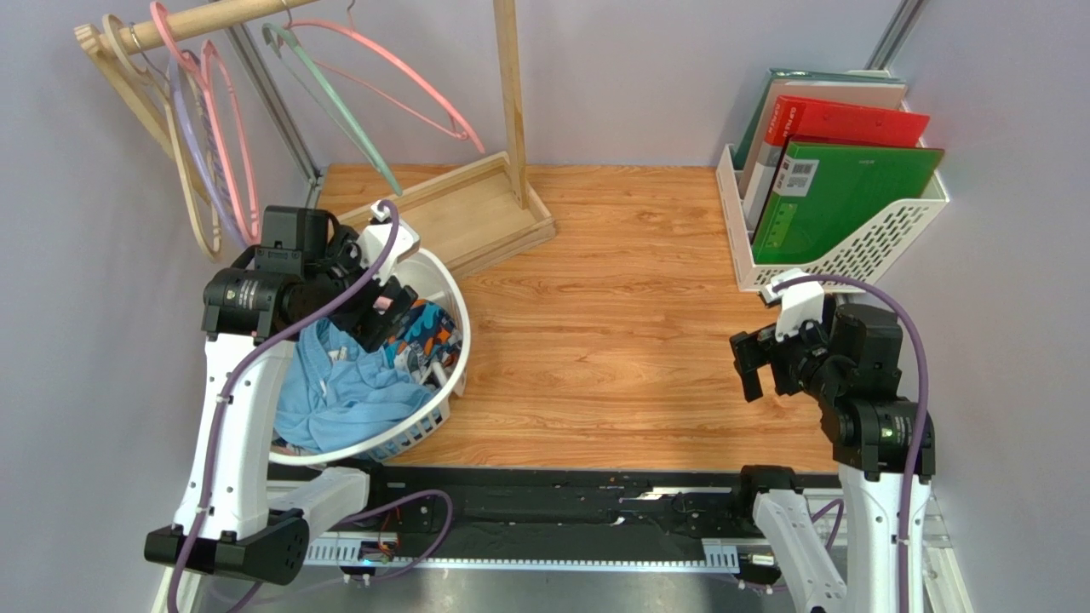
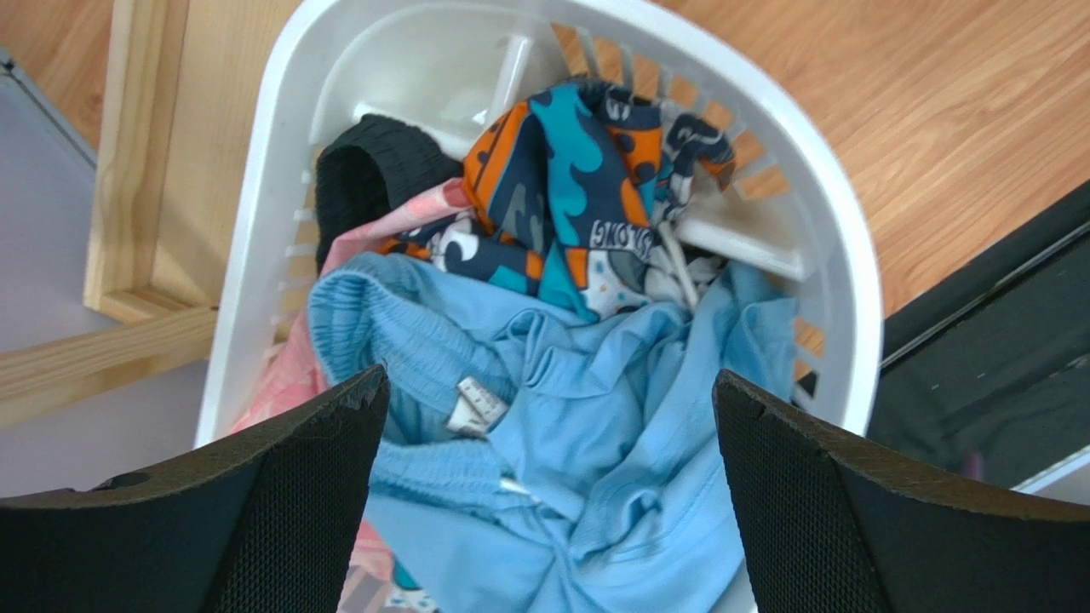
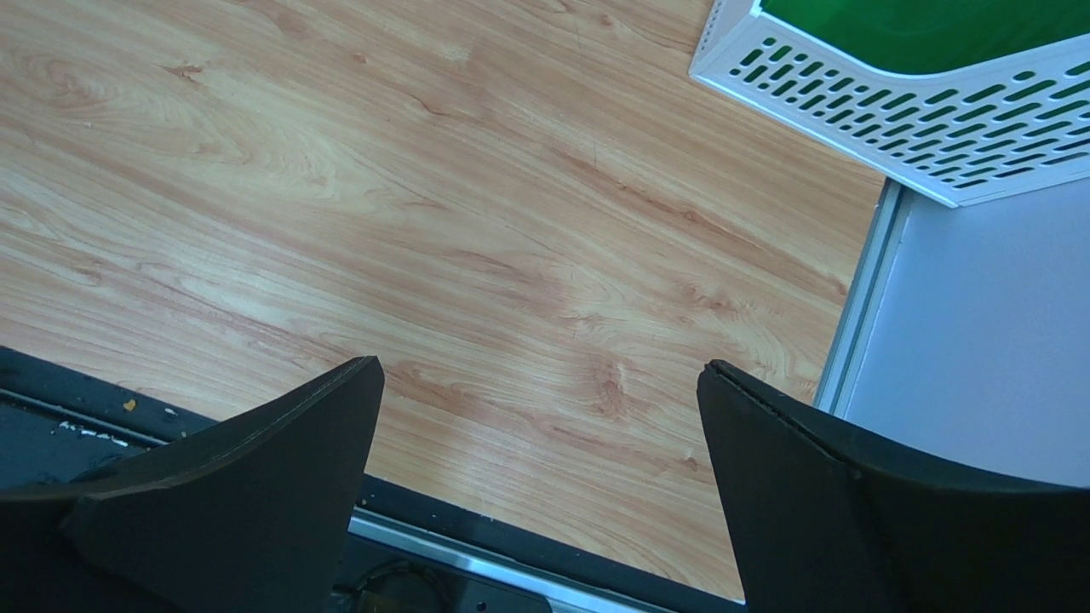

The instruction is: Place the shorts on the hanger

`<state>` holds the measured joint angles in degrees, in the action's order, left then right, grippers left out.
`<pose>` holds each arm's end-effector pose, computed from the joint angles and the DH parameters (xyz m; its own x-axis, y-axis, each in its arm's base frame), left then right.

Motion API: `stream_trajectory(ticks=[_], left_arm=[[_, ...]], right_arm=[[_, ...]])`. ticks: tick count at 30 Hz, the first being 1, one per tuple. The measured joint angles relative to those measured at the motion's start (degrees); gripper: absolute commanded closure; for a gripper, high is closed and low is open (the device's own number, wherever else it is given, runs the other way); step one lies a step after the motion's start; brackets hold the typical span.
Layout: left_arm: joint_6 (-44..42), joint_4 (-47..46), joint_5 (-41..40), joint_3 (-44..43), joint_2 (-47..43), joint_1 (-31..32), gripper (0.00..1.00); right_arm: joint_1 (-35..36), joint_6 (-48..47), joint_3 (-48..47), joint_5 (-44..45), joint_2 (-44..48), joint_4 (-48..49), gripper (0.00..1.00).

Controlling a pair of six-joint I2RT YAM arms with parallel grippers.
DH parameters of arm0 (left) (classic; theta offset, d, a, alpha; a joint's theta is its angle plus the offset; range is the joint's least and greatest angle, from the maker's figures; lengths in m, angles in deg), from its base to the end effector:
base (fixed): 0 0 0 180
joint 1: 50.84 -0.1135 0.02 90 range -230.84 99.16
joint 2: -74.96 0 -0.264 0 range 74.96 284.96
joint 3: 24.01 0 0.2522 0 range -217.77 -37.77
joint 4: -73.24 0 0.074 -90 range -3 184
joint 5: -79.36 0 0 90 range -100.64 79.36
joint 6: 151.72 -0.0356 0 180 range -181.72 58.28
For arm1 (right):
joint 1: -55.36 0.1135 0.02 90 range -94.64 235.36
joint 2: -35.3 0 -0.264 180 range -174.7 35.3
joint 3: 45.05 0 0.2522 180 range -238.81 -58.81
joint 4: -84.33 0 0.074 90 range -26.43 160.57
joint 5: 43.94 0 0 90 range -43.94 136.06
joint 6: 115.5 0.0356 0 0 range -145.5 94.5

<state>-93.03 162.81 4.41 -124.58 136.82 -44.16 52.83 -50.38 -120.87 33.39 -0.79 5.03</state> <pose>0.1585 -0.0279 0.4200 -0.5152 0.5656 -0.6440 0.6354 0.7563 0.1560 0.0847 0.0041 0.3609 -0.5244 -0.3877 -0.7581 -0.3819 0.9028 -0.1976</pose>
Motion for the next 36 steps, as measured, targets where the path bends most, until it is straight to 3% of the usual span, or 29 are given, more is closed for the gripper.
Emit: stream_trajectory(ticks=[5, 14, 21, 24, 25, 27, 31, 36], left_arm=[[-5.4, 0.1, -5.6, 2.8, 2.1, 0.0, 0.01], [-15.2, 0.2, -13.3, 19.5, 4.7, 0.0, 0.01], [-18.1, 0.5, -17.0, 29.2, 6.1, 0.0, 0.01], [-18.3, 0.0, -18.4, 34.0, 6.4, 0.0, 0.44], [-18.6, -0.3, -19.0, 35.6, 6.5, 0.0, 0.71], [-18.8, -0.1, -19.9, 37.7, 6.8, 0.0, 0.98], [-18.5, 1.4, -19.6, 35.3, 6.8, 0.0, 1.00], [-16.9, 2.9, -15.4, 16.8, 6.7, 0.6, 1.00]], right_arm=[[0.0, -0.9, -0.4, -1.4, -2.6, -1.7, 0.00], [0.0, -2.3, -1.4, -2.5, -5.7, -4.9, 0.00], [0.0, -3.0, -1.4, -2.8, -5.4, -5.9, 0.00], [0.0, -3.3, -1.4, -2.9, -5.4, -6.4, 0.00], [0.0, -3.4, -1.5, -2.9, -5.4, -6.5, 0.00], [0.0, -3.5, -1.5, -2.9, -5.3, -6.7, 0.00], [0.0, -3.6, -1.4, -3.1, -5.2, -6.7, 0.00], [0.0, -3.4, -1.7, -4.3, -5.1, -6.7, 0.00]])
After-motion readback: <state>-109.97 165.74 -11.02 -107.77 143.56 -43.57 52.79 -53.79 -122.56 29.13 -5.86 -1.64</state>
